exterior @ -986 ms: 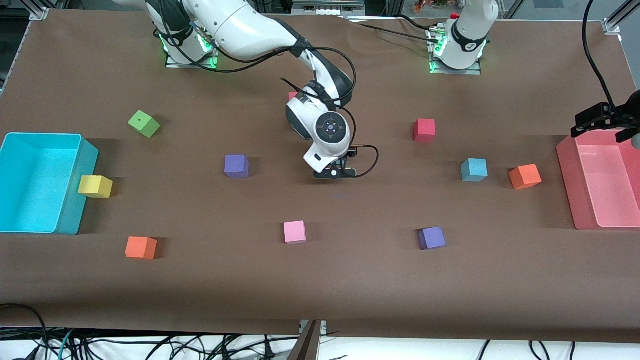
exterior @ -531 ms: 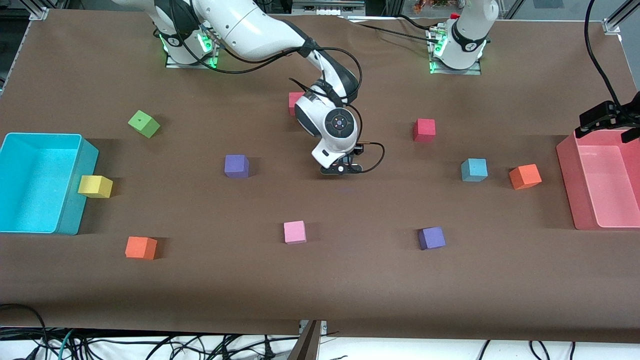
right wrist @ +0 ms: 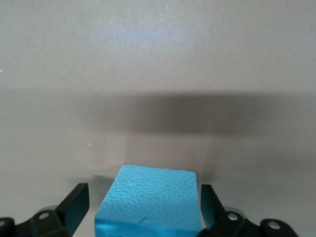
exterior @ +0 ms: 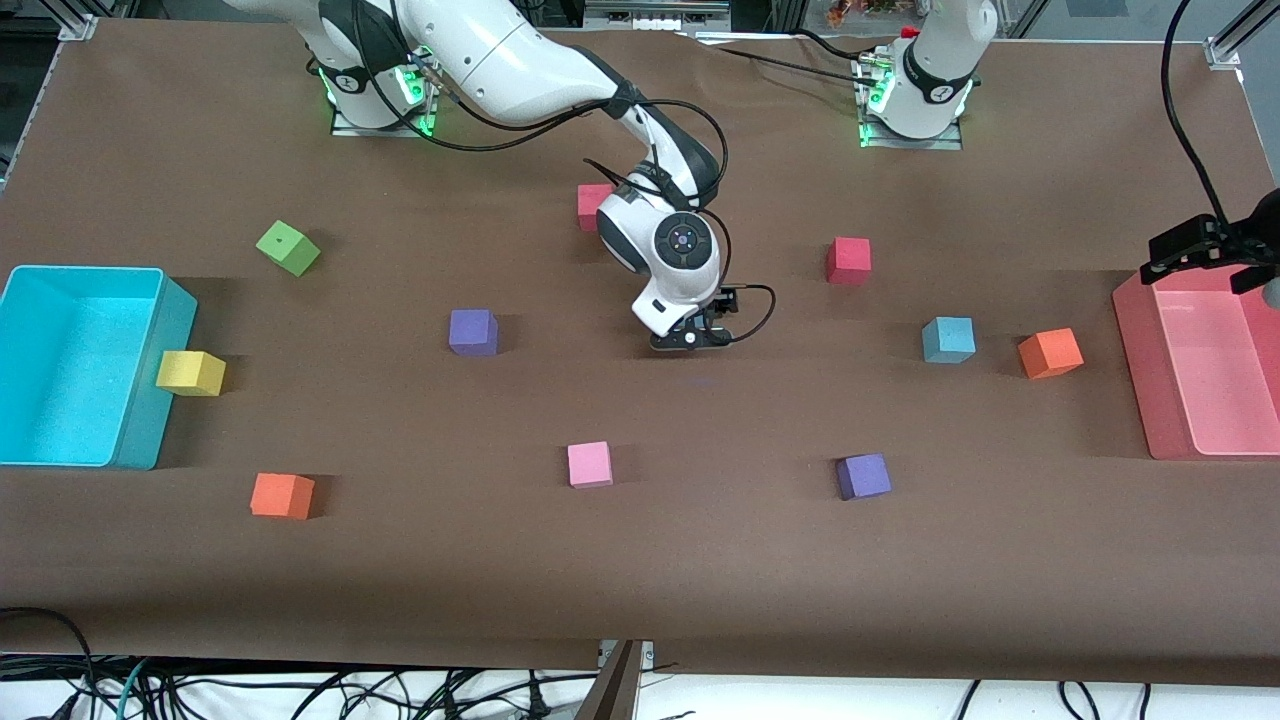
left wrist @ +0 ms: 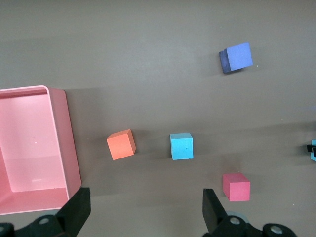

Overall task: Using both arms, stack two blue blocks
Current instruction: 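Lower the cube and open the right gripper while the left gripper reaches out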

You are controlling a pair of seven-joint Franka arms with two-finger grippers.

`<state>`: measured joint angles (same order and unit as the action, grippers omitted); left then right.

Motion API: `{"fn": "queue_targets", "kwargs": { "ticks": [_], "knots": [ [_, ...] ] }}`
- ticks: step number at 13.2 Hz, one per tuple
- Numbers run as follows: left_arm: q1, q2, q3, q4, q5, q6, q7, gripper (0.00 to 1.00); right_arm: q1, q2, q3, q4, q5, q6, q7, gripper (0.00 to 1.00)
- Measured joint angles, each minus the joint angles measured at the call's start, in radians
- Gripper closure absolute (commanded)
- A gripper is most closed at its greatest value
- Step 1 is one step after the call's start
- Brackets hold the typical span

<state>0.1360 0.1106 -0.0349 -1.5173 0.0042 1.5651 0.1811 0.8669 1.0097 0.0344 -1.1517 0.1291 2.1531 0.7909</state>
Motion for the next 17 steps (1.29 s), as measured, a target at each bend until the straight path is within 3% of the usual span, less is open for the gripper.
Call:
{"fn": "queue_targets", "kwargs": {
  "ticks": [5,9,13,17],
  "knots": [
    [-0.031,0.027,-0.026,-0.012,0.005,0.004,0.000,0.00,-0.003,-0.020,-0.012,0.031,-0.033,-0.032,-0.001,0.00],
    [-0.066,0.032,-0.033,-0.084,0.029,0.066,-0.035,0.00,-0.018,-0.056,-0.016,0.038,-0.033,-0.062,-0.016,0.00],
    [-0.064,0.005,-0.029,-0.124,0.029,0.079,-0.065,0.00,-0.119,-0.167,-0.015,0.047,-0.030,-0.210,-0.172,0.00],
    [-0.058,-0.072,0.002,-0.135,0.029,0.073,-0.065,0.00,-0.131,-0.223,-0.014,0.043,-0.030,-0.225,-0.472,0.00]
  ]
}}
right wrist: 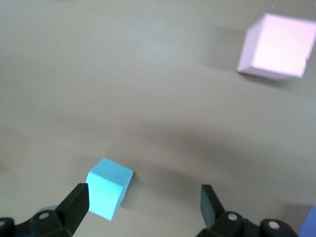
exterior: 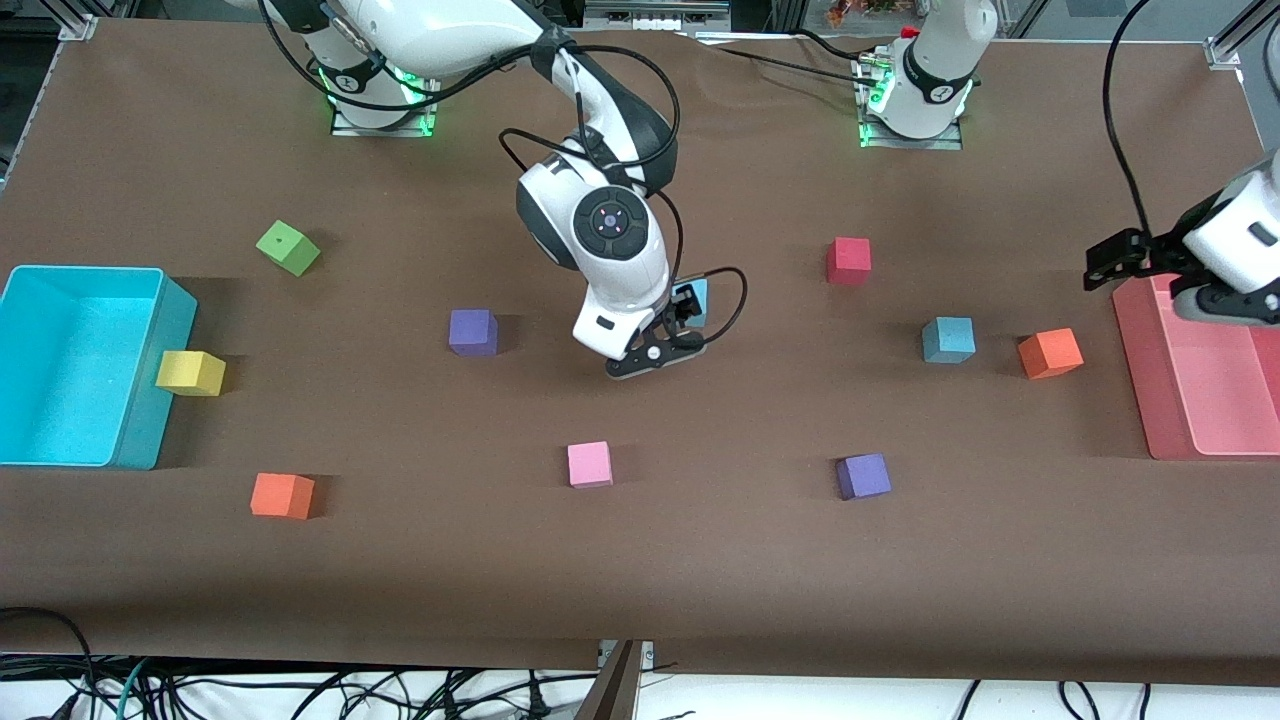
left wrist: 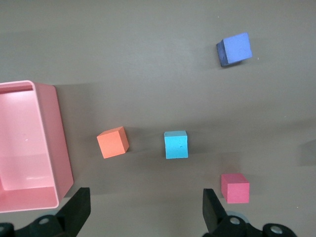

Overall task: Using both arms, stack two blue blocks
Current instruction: 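Lower the cube and open the right gripper while the left gripper reaches out, then withdraw the right gripper while the left gripper grasps the other blue cube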

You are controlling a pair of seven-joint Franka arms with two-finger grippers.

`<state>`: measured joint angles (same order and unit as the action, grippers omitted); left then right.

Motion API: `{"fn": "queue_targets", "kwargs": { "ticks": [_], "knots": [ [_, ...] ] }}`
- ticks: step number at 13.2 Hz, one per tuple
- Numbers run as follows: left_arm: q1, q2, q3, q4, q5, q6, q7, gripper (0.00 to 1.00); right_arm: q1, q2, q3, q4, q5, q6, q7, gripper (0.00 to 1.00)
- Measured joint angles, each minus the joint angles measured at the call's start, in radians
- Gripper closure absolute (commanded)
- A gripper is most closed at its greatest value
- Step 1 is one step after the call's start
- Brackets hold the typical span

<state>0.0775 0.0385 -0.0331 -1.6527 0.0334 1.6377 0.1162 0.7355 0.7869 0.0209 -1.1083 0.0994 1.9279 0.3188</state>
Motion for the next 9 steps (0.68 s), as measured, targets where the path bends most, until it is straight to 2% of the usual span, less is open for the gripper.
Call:
{"fn": "queue_targets", "kwargs": {
  "ticks": [3,6,9],
  "knots": [
    [0.000,-0.018,0.018,-0.009,0.000,-0.005,0.000,0.00,-0.050,-0.009,-0.001,-0.010,0.030,0.000,-0.264,0.00],
    [-0.003,-0.014,0.017,-0.053,0.000,0.022,0.000,0.00,-0.125,-0.009,-0.001,-0.033,0.182,-0.004,-0.566,0.00],
    [-0.005,-0.004,0.014,-0.177,-0.014,0.184,-0.001,0.00,-0.163,-0.023,-0.002,-0.115,0.357,-0.004,-0.771,0.00]
  ]
}}
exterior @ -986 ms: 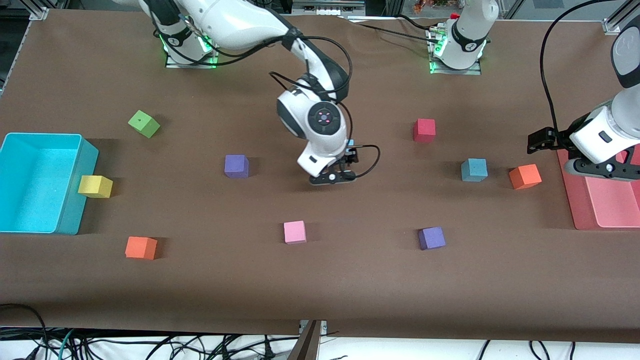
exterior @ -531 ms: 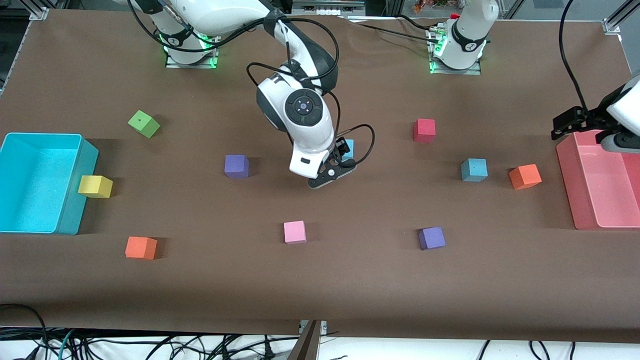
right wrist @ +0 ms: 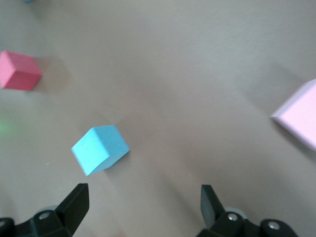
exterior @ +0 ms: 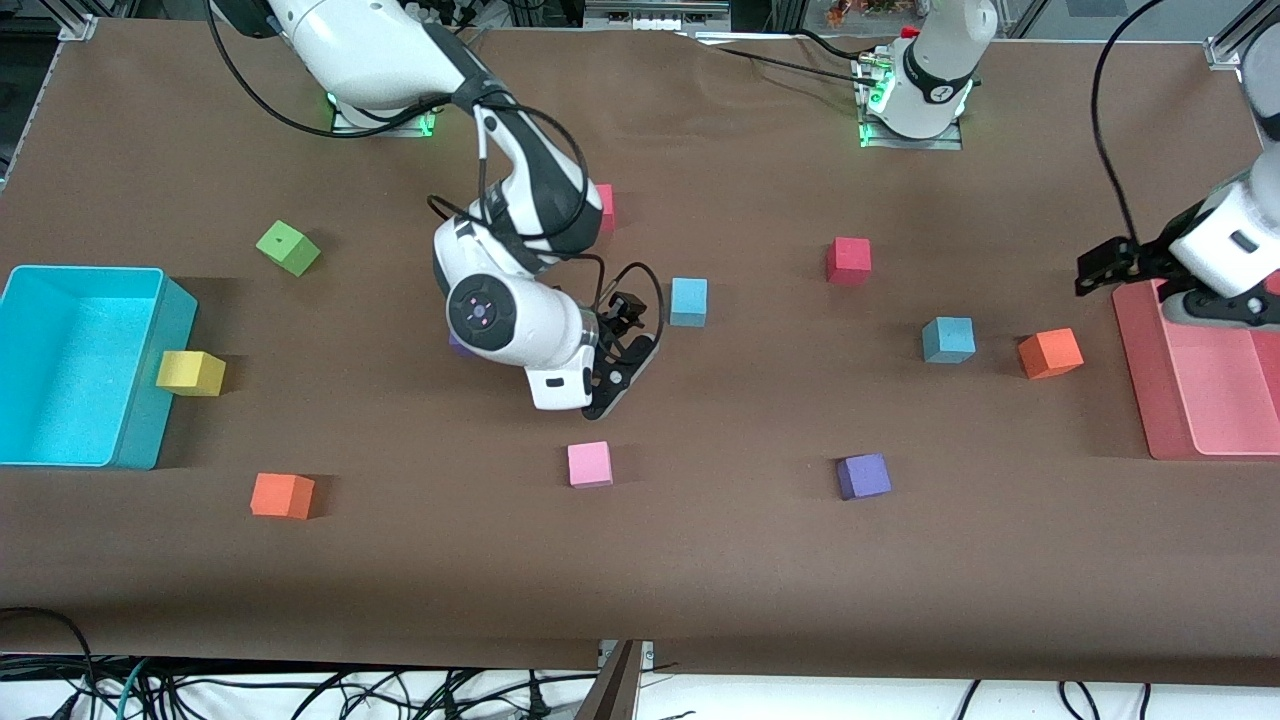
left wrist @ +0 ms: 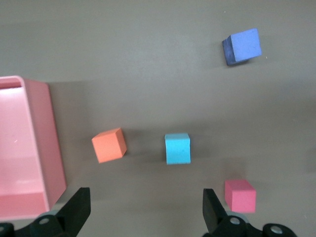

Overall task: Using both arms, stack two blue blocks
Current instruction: 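Withdraw the right gripper while the left gripper grasps the other blue cube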

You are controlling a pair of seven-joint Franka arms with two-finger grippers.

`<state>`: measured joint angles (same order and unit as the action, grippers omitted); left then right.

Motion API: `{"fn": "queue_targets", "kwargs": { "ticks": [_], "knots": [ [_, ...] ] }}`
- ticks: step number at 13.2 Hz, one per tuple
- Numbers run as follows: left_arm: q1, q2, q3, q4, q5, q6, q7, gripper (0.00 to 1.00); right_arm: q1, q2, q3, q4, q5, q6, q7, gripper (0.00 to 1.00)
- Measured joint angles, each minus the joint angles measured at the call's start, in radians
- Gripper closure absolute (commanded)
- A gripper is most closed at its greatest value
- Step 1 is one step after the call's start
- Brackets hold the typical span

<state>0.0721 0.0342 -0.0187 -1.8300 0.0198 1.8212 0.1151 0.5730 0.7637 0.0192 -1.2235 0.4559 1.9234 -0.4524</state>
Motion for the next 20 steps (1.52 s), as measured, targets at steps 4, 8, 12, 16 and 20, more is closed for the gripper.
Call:
{"fn": "queue_targets", "kwargs": {
  "ticks": [4,8,12,16,20],
  "knots": [
    [-0.010,0.042,-0.007,-0.225,-0.002,0.271,-0.007,0.00,-0.028,-0.065,-0.022,-0.171,0.161,0.043,-0.250,0.00],
    [-0.025,0.105,-0.008,-0.354,-0.002,0.468,-0.011,0.00,-0.039,-0.200,-0.001,-0.502,0.434,0.305,-0.586,0.00],
    [-0.028,0.206,-0.008,-0.407,-0.002,0.592,-0.011,0.00,-0.040,-0.257,0.058,-0.694,0.781,0.470,-0.953,0.00],
    [-0.054,0.279,-0.008,-0.419,-0.048,0.640,-0.012,0.00,-0.040,-0.199,0.070,-0.765,1.115,0.502,-1.418,0.00],
    [-0.065,0.304,-0.008,-0.443,-0.059,0.674,-0.012,0.00,-0.025,-0.135,0.080,-0.756,1.225,0.513,-1.542,0.00]
  ]
}}
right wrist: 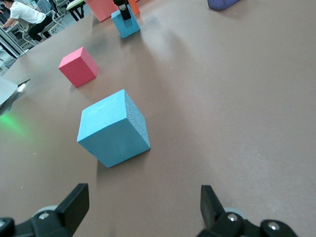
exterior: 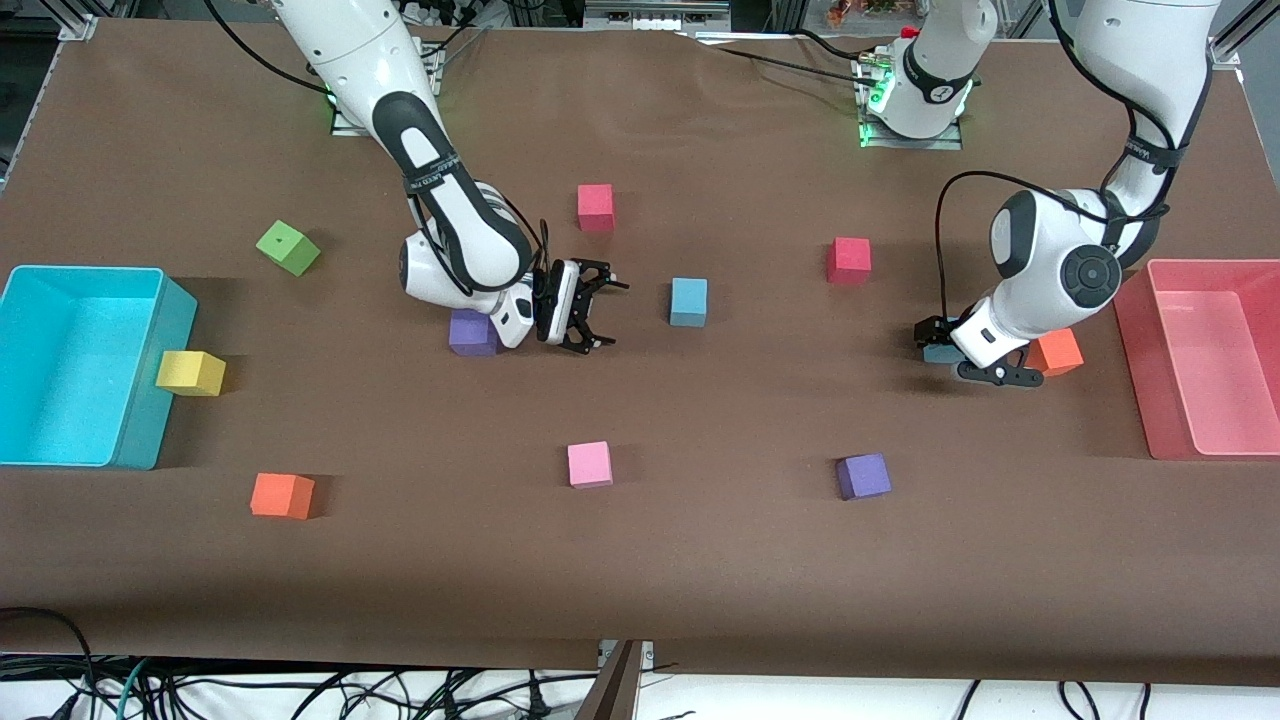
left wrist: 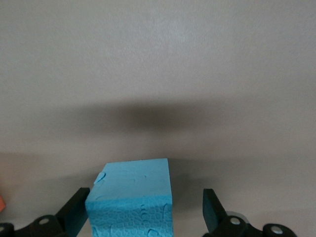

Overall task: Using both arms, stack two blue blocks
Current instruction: 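Withdraw the right gripper while the left gripper grasps the other blue cube, then carry the light blue cube with the left gripper above the placed cube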

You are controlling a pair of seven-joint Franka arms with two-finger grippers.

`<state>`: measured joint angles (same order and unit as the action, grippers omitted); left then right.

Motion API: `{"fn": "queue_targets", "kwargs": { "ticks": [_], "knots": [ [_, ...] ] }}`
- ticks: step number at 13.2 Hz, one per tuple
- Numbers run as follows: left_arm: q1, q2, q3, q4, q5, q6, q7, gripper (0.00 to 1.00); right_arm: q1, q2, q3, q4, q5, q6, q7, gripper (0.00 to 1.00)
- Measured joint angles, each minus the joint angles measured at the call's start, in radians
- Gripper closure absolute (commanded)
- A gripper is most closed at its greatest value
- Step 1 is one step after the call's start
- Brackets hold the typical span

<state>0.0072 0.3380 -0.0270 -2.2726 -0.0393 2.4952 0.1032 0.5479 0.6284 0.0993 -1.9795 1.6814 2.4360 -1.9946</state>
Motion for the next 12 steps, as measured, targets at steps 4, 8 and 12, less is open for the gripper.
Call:
{"fn": "queue_targets", "kwargs": {
  "ticks": [4,8,12],
  "knots": [
    [0.000,0.004,0.005,-0.036,0.000,0.027,0.000,0.21,0.015,0.011,0.003,0.027,0.007,0.019,-0.001,0.00],
    [0.000,-0.001,0.016,-0.037,0.000,0.034,0.000,0.52,0.022,0.048,0.004,0.083,0.009,0.026,-0.001,0.00],
    [0.000,-0.020,0.027,-0.036,0.000,0.035,0.000,0.92,0.036,0.069,0.004,0.114,0.011,0.033,-0.001,0.00]
  ]
}}
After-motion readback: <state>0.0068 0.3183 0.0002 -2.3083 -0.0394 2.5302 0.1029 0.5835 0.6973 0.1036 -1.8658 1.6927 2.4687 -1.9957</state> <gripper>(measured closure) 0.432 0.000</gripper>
